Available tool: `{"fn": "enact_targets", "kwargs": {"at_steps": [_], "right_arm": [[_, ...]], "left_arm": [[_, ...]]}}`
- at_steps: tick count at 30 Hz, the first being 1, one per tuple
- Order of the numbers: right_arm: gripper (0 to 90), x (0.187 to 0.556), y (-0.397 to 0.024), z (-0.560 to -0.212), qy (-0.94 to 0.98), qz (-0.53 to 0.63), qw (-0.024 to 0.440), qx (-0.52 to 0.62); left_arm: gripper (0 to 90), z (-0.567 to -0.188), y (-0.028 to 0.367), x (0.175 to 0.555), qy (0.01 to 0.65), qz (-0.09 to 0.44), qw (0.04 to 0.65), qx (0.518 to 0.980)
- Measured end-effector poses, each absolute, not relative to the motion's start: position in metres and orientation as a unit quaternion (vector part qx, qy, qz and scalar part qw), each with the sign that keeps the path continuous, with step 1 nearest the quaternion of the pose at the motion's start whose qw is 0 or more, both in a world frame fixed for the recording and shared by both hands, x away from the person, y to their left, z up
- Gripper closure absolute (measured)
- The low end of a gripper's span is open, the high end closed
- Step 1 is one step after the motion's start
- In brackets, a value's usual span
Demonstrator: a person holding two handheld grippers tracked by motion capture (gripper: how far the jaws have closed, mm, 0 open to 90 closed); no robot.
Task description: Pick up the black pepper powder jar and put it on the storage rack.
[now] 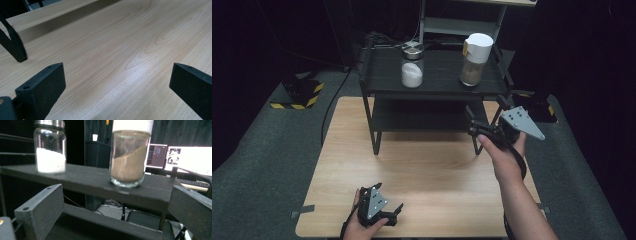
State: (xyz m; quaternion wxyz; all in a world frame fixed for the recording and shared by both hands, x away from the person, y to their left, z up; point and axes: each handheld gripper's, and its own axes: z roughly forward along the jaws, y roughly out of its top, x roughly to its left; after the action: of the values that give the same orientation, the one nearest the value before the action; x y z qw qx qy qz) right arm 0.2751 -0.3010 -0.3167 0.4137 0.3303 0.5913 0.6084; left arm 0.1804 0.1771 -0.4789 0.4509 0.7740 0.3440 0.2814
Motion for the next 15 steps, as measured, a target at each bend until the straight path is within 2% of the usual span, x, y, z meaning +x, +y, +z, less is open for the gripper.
{"fn": "enact_targets", "kwargs": {"at_steps": [15], "right_arm": [[0.1,0.246,-0.322,-0.364,0.607,0.608,0.394,0.326]], "left_arm": [[0.7,-0.482,0.182,0.180,0.349,0.278,0.466,0.764]]}}
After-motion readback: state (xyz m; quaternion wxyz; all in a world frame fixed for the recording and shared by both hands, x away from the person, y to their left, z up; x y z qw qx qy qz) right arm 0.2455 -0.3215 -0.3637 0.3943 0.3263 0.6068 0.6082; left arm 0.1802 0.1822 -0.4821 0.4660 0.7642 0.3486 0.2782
